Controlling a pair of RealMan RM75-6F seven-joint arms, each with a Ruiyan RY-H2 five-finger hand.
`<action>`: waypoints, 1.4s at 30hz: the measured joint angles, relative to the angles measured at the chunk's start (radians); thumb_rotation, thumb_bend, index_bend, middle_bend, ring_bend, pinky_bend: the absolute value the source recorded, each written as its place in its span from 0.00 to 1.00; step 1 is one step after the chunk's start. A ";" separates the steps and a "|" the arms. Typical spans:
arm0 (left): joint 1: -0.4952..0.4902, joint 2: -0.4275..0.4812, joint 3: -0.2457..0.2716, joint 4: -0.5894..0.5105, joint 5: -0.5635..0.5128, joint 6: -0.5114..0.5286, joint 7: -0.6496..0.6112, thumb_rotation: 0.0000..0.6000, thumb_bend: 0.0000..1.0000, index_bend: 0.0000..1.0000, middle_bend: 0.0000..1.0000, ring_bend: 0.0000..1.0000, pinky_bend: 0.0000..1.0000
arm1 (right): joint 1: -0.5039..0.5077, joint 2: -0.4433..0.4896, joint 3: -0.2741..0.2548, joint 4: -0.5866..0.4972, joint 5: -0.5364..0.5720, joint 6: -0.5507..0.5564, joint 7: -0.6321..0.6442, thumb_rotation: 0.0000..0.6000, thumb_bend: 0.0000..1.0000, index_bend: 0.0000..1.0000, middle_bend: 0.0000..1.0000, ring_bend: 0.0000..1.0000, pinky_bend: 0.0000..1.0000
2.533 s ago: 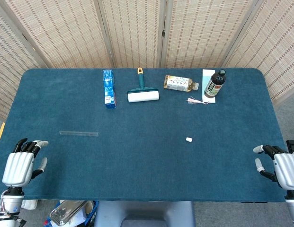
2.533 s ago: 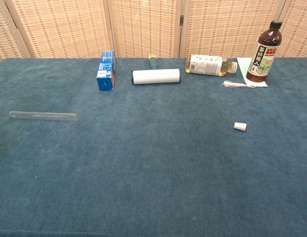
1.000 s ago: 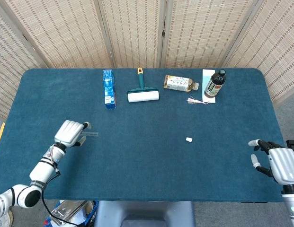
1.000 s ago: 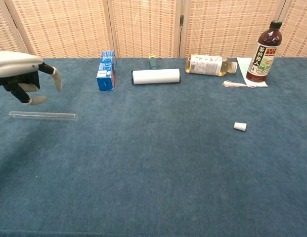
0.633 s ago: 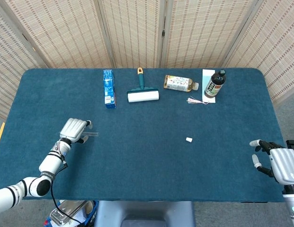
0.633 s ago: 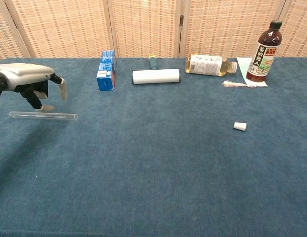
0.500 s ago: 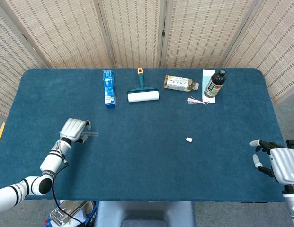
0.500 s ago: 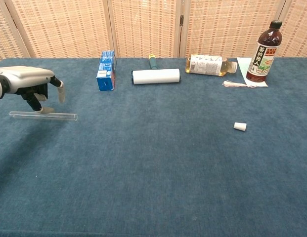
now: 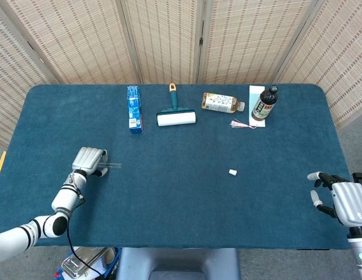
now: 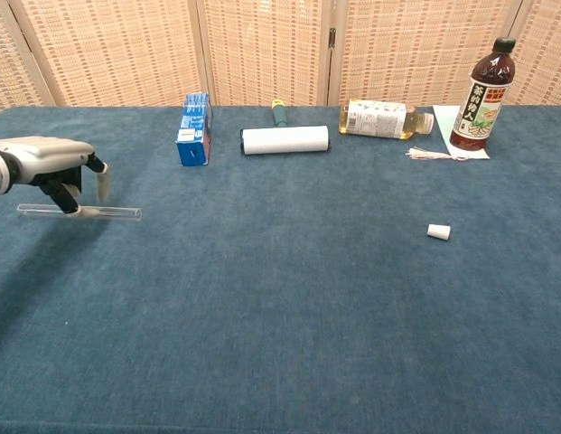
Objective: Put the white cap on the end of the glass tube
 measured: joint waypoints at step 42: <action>-0.005 -0.086 0.007 0.173 0.018 -0.035 -0.083 1.00 0.32 0.56 1.00 1.00 1.00 | 0.002 0.004 0.002 -0.011 0.018 -0.006 -0.012 1.00 0.39 0.36 0.51 0.47 0.56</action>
